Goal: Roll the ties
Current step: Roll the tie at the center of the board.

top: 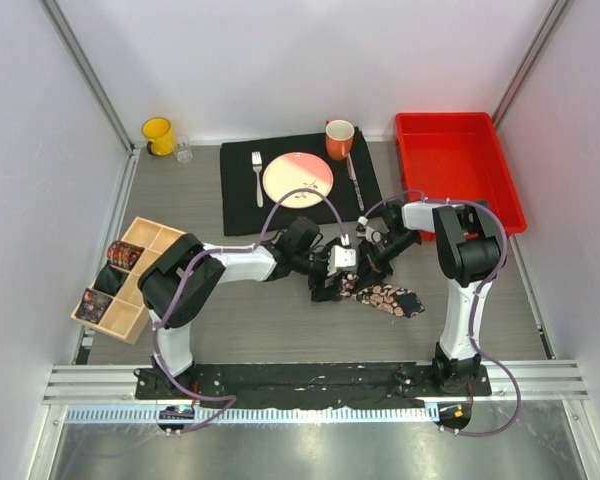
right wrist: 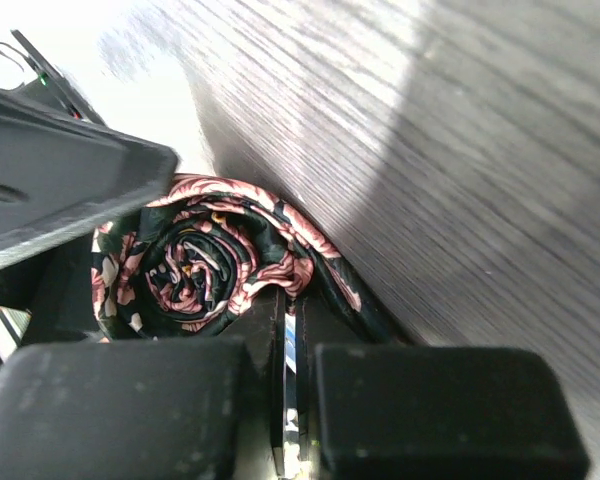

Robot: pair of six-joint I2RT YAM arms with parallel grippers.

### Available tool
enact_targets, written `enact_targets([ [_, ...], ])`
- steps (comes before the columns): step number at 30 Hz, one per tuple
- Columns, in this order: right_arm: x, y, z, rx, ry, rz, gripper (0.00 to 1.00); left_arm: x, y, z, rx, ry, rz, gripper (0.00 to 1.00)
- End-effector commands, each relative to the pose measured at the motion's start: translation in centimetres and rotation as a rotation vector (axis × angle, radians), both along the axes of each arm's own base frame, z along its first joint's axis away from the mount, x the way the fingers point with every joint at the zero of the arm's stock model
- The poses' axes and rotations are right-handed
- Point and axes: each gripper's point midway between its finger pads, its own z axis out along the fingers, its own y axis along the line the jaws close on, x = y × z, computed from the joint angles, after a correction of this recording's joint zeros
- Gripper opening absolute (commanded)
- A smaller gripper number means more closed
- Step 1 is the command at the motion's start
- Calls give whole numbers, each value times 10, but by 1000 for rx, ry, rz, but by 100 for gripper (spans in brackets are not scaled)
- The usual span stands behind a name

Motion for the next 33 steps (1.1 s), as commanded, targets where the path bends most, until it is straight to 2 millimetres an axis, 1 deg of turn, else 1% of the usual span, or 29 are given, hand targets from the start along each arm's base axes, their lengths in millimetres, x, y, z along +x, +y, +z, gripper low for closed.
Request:
enact_targets([
  [1, -16, -34, -39, -175, 24, 118, 1, -2, 6, 26, 36, -132, -113, 91],
  [3, -17, -33, -38, -162, 25, 129, 1, -1, 6, 24, 64, -141, -139, 94],
  [6, -19, -32, -37, -147, 30, 143, 1, 2, -2, 24, 64, -171, -187, 96],
  [8, -20, -29, -37, -136, 39, 144, 1, -4, -7, 23, 59, -172, -236, 96],
  [9, -20, -28, -37, -135, 40, 146, 1, -7, -12, 27, 54, -171, -256, 96],
  [10, -19, -27, -37, -133, 37, 148, 1, -9, -14, 21, 62, -156, -268, 96],
  [12, -17, -25, -37, -128, 36, 144, 1, -14, -19, 21, 61, -148, -299, 96],
  [13, -17, -25, -37, -129, 35, 144, 1, -15, -21, 16, 68, -142, -308, 96],
  [16, -13, -23, -36, -128, 25, 143, 1, -19, -20, 8, 99, -111, -326, 94],
  [17, -13, -24, -36, -128, 27, 143, 1, -20, -19, 1, 114, -96, -327, 93],
  [18, -11, -23, -36, -127, 21, 145, 1, -22, -17, -1, 134, -93, -326, 90],
  [20, -11, -21, -36, -125, 22, 152, 1, -17, -15, -3, 156, -101, -305, 83],
  [21, -9, -20, -36, -122, 16, 156, 1, -17, -13, -6, 172, -94, -298, 73],
  [23, -11, -17, -36, -117, 14, 181, 1, -19, -7, -8, 207, -71, -286, 62],
  [24, -9, -15, -35, -111, 4, 190, 1, -23, 0, -11, 231, -43, -278, 53],
  [27, -6, -6, -34, -99, -17, 236, 1, -32, 15, -19, 273, 0, -215, 44],
  [29, -5, -3, -33, -89, -21, 254, 1, -34, 21, -22, 287, 41, -137, 42],
  [30, -1, 1, -32, -82, -34, 265, 1, -39, 26, -26, 289, 54, -117, 39],
  [31, -3, 2, -28, -76, -26, 274, 1, -39, 27, -27, 290, 65, -89, 37],
  [32, -2, 4, -26, -60, -31, 281, 1, -35, 27, -28, 290, 80, -26, 36],
  [33, 2, 6, -21, -47, -45, 286, 1, -39, 33, -35, 306, 99, -9, 33],
])
